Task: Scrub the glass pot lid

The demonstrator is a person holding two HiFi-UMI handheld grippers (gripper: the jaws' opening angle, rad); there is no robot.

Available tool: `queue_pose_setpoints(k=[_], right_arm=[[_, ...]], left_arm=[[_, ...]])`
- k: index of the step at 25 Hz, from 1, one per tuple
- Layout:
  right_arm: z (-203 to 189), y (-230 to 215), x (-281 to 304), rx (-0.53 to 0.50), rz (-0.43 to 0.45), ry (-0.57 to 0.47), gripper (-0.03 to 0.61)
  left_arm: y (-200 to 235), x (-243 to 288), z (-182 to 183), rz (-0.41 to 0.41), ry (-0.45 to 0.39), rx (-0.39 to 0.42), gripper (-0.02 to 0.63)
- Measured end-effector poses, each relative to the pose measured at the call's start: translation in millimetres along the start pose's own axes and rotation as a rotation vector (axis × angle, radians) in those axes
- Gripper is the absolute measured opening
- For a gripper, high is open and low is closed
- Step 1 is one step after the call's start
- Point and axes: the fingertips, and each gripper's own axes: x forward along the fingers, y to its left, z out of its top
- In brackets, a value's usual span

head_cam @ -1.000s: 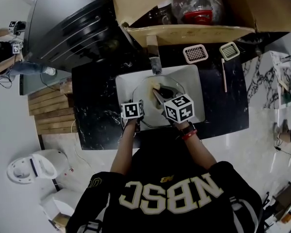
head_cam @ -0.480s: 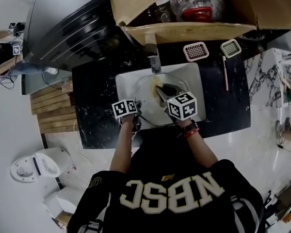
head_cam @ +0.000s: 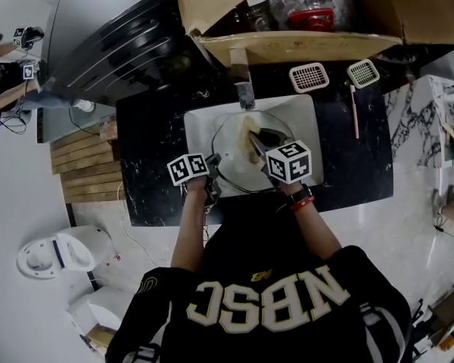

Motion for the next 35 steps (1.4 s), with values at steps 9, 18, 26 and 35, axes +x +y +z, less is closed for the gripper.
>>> queue_pose_setpoints(k=[9,18,26,35], right_arm=[[-8,4,27,0.003,0.051,0.019,0.048],[-54,60,106,-0.340,0.261,0.203,0.043],[-65,27,140,-0.482,0.108,0.232,0.039],[-63,-47,145,-0.489,-0.116,0.212,0.032]], left_arm=[[-12,-26,3,-0.056,-0.043,0.021,0.081],[-12,-27,2,-0.059,-0.038,0.045,0.084],[-14,-28,1,-0.066,-0.043,0.064,0.084],[-13,-27,0,-0.058,-0.042,0.081,0.087]])
